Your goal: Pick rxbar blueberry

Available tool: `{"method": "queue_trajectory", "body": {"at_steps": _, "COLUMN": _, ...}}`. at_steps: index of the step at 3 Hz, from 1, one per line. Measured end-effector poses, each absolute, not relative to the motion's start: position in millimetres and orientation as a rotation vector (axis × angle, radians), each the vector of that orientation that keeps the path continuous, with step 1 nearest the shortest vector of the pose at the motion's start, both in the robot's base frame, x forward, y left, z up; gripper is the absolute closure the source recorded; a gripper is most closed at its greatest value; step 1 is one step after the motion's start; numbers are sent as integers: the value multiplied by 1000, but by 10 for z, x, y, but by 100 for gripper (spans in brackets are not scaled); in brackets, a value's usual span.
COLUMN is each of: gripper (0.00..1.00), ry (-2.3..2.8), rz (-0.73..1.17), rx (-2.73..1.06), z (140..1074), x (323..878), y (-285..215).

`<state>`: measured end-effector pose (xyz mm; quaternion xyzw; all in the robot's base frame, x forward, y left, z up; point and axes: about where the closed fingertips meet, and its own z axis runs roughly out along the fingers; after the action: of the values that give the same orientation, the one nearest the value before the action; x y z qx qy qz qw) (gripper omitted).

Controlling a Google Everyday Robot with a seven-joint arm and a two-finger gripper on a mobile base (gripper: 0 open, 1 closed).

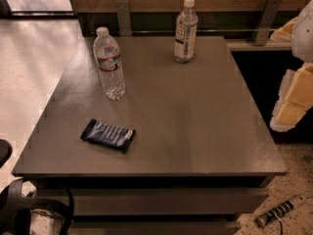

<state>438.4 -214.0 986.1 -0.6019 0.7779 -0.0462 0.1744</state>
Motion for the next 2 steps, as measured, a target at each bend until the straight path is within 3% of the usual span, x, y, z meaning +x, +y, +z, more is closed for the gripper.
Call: {"method": "queue_trajectory", "body": {"at_steps": 2, "gripper": 0, "ry": 2151, "rz": -74, "rx": -1681, "z": 9790, "x": 4497, "y": -1985}}
